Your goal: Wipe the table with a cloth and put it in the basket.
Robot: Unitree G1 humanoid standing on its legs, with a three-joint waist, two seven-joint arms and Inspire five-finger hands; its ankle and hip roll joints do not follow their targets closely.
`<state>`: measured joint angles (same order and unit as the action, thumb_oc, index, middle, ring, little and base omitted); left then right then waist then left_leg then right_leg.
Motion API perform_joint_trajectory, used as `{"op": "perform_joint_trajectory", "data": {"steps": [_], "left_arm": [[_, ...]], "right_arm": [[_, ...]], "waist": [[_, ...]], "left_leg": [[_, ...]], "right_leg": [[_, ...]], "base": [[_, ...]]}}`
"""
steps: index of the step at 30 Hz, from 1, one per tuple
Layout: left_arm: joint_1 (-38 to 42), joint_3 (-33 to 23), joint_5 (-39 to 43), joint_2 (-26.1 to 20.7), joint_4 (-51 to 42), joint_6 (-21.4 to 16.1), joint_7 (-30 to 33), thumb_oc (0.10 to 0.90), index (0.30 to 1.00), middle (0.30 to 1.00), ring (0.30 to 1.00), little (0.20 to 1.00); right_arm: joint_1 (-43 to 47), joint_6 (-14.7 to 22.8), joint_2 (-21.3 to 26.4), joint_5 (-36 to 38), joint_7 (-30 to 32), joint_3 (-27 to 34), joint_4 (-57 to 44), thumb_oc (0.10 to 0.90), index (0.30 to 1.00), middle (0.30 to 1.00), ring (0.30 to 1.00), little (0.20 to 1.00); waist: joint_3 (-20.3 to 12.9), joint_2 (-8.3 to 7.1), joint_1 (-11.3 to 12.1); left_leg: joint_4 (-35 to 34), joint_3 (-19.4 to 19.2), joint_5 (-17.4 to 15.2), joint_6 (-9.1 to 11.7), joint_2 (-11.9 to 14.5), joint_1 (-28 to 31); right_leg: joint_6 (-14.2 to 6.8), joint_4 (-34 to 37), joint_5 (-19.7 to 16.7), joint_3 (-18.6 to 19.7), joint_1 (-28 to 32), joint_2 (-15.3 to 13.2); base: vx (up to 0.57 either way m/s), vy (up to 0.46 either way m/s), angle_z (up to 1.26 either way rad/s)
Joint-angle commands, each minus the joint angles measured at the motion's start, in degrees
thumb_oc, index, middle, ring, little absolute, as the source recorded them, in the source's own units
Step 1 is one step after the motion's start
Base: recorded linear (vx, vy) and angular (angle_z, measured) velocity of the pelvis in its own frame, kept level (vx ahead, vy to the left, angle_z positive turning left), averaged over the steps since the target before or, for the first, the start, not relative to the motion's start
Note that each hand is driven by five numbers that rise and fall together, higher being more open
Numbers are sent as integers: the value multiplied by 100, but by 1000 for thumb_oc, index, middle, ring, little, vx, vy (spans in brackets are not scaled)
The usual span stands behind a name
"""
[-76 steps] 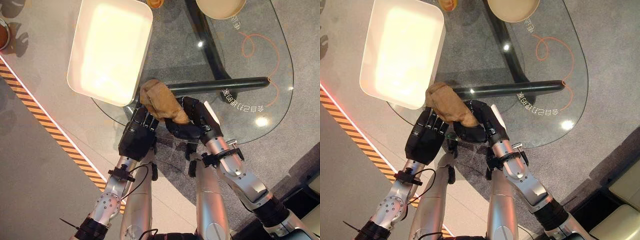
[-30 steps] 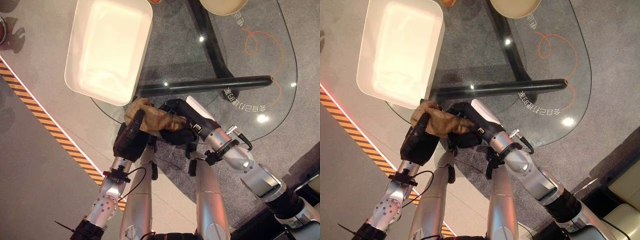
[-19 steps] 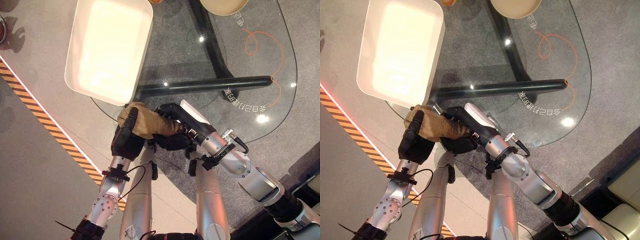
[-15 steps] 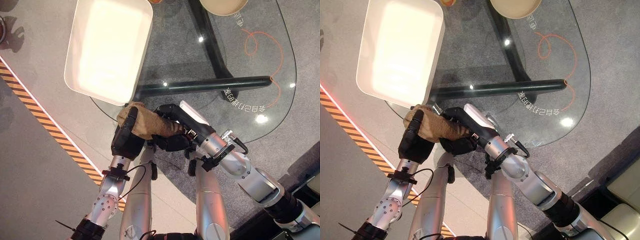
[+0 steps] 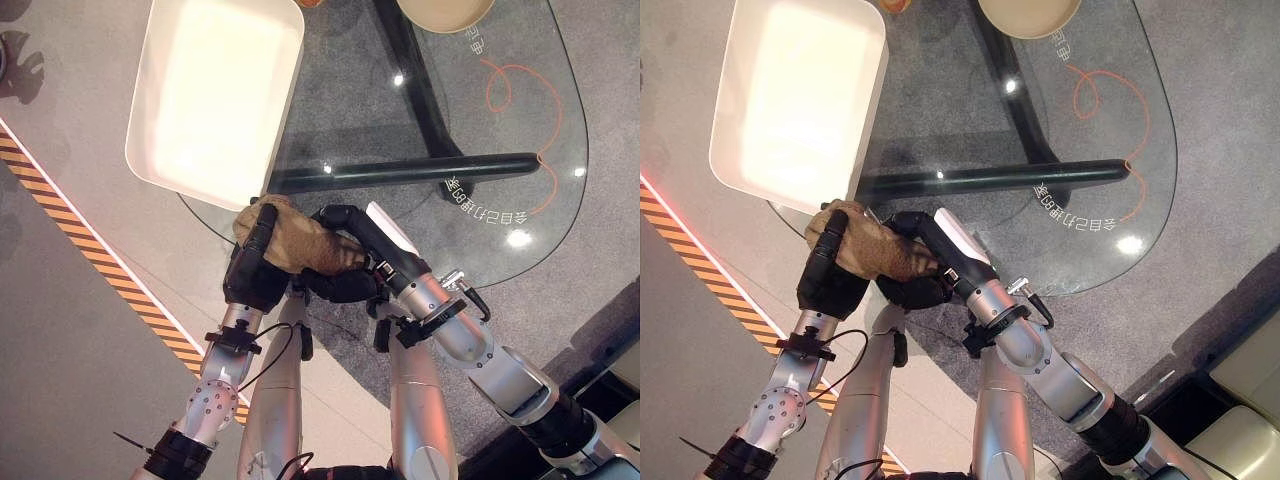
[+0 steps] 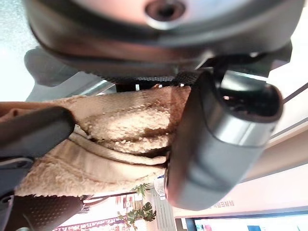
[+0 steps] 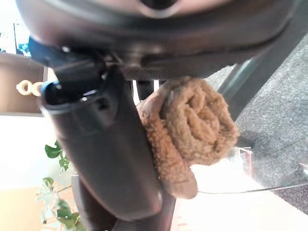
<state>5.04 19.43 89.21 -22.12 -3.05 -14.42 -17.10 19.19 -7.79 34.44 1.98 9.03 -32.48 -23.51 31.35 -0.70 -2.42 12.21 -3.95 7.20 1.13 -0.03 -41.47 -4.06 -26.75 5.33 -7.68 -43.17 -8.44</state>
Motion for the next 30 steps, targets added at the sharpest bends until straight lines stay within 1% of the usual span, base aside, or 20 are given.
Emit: {"op": "perform_joint_trajectory", "data": {"steps": [1,13,17,22,23,26,27,30], "left_arm": [[-218,-56,-123,64,-1418,-21,-786,100,300,300,300,200],[-359,-228,-165,65,-1385,-100,-920,100,300,300,300,200],[-401,-267,-200,64,-1395,-117,-964,100,300,300,300,200],[-442,-361,-246,26,-1392,-231,-1047,100,300,300,300,200],[-553,-367,-241,22,-1379,-254,-1065,100,300,300,300,200],[-572,-434,-203,25,-1378,-222,-1084,100,300,300,300,200],[-488,-458,-204,25,-1386,-224,-1082,100,300,300,300,200],[-487,-492,-192,50,-1373,-168,-1098,100,300,300,300,200]], "right_arm": [[-23,202,61,-117,711,759,-316,800,900,900,900,900],[-451,249,124,-158,1346,1347,-172,800,900,900,900,900],[-569,274,134,-148,1410,1455,-146,800,900,900,900,900],[-748,320,167,-80,1505,1614,-119,800,900,900,900,900],[-878,329,158,-88,1525,1621,-120,800,900,900,900,900],[-927,341,152,-73,1623,1693,-100,800,900,900,900,900],[-853,341,159,-75,1623,1726,-108,800,900,900,900,900],[-887,432,136,77,1703,1838,-84,800,900,900,900,900]], "waist": [[-156,-86,92],[-156,-91,9],[-156,-96,-6],[-156,-92,-21],[-156,-74,-13],[-156,-72,-17],[-156,-89,-32],[-156,-95,-36]], "left_leg": [[777,-615,-1104,-104,-205,81],[773,-699,-1139,-118,-162,111],[764,-717,-1143,-113,-147,114],[737,-735,-1145,-119,-137,130],[782,-685,-1337,-86,-121,308],[761,-699,-1335,-87,-113,335],[723,-752,-1153,-118,-123,161],[712,-751,-1146,-119,-124,157]], "right_leg": [[-104,915,-660,-118,60,445],[-136,887,-660,-57,46,478],[-145,898,-657,-47,54,478],[-153,901,-655,-42,49,481],[-196,826,-477,-24,208,504],[-200,837,-476,-23,228,504],[-158,903,-649,-35,67,486],[-162,915,-659,-35,69,482]], "base": [[0,0,0],[0,0,0],[0,0,0],[14,5,0],[68,27,-1],[1,13,-7],[-70,-6,-3],[-24,-4,0]]}}
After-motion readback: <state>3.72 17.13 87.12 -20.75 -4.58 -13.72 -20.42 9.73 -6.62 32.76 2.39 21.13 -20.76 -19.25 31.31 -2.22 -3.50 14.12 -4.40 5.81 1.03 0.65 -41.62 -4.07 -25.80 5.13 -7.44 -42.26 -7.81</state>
